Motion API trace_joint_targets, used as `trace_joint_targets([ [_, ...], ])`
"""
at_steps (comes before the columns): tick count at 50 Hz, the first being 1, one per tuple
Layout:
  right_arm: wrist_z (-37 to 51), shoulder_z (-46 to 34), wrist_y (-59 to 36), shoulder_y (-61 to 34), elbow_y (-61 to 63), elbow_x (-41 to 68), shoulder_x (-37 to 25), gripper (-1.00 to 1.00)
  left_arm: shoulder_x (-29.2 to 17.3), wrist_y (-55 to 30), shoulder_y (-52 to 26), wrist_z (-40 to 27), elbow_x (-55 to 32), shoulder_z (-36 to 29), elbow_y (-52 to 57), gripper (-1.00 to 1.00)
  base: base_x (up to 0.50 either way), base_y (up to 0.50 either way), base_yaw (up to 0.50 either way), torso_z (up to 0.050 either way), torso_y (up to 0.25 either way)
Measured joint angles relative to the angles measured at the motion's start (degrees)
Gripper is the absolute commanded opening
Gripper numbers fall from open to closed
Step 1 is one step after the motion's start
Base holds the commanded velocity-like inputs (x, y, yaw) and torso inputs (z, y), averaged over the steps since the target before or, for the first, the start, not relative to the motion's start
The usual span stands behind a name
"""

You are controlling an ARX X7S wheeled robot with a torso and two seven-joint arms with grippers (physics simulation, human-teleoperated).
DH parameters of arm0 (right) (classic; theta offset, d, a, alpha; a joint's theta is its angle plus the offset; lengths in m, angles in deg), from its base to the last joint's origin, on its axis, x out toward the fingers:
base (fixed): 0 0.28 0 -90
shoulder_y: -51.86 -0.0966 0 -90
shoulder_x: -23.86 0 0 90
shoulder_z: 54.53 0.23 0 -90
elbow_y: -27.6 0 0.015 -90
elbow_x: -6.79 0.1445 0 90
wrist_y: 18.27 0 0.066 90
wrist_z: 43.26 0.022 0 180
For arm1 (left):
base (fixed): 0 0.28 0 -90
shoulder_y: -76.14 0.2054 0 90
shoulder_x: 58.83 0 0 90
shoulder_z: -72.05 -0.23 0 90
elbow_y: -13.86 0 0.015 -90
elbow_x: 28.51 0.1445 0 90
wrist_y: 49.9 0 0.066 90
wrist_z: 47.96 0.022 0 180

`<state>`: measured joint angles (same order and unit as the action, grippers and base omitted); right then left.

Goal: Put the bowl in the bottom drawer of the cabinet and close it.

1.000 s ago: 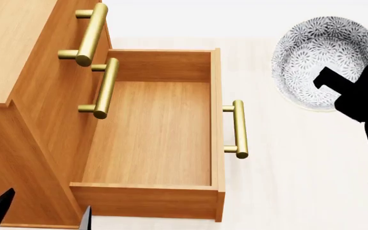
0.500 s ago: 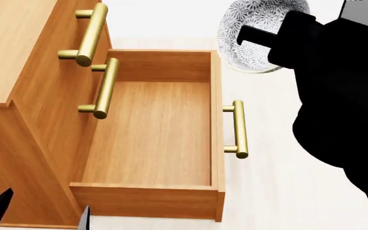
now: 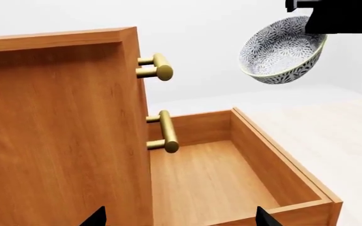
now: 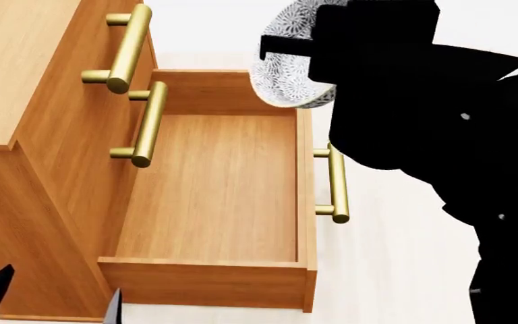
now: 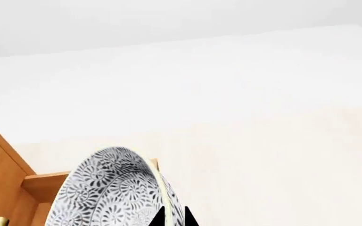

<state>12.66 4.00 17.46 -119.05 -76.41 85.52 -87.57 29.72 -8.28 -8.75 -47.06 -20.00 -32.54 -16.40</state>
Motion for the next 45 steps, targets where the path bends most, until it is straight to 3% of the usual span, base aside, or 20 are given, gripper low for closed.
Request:
trace_joint_targets([
  [15,0.2,-3.0,-1.8,-2.3,-4.4,-0.5,4.4,-1.00,0.0,0.4,0.2,0.2,-0.4,0.7,0.0,1.00,0.00,0.00,0.00,0.000,0.001],
  [45,-5.3,-9.7,-0.1,0.7,-3.1,-4.8,7.0,-1.00,0.1,1.4,0.6,0.3,-0.9,1.6,0.0,1.00,0.00,0.00,0.00,0.000,0.000],
])
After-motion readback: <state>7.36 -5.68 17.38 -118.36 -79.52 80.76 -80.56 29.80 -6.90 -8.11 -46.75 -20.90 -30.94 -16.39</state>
